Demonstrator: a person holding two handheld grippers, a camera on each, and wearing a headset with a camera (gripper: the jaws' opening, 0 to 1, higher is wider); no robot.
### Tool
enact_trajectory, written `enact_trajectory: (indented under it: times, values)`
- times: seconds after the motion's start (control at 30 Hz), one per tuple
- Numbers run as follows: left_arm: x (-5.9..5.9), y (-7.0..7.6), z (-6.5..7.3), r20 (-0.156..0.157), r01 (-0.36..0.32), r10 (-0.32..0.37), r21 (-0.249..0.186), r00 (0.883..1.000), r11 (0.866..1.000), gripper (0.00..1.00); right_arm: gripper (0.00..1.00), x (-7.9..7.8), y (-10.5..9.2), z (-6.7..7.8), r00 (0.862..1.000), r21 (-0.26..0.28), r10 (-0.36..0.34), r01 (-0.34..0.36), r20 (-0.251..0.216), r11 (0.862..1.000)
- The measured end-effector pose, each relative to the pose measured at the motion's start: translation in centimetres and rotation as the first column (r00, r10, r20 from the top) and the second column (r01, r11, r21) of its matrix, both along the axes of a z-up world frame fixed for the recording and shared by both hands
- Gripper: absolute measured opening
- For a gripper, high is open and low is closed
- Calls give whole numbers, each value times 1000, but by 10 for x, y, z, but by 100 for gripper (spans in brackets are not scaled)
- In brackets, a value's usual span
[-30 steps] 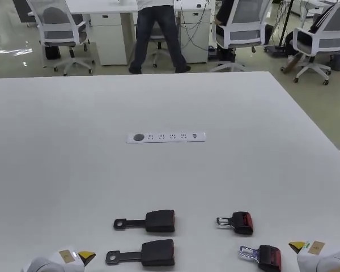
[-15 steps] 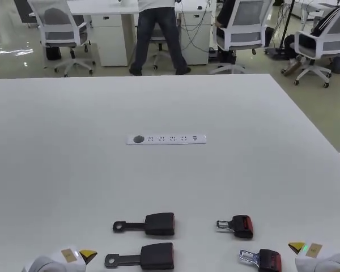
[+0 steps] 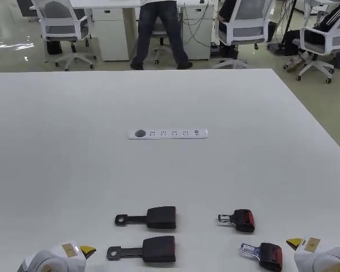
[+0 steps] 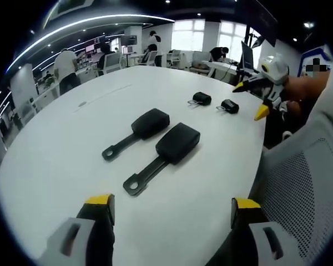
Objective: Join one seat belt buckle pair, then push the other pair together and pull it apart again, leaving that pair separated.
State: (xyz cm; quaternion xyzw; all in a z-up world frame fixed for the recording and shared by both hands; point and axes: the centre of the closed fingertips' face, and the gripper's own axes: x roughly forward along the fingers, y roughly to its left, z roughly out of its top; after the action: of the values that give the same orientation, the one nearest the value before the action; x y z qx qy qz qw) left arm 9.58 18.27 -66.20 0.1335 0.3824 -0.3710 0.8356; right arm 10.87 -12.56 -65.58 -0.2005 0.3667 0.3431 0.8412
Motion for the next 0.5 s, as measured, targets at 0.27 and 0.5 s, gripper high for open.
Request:
enact_trajectory:
  times: [0.27,0.5]
  values:
    - [5,0,0,8,-5,5,7,1000,1000,85,83,-1,-1,0,1000,-5,7,-7,8,1000]
    - [13,-6,-1,24,11,-12,31,1000,999,81,80,-2,-1,-1,999,-30,40,-40,9,999]
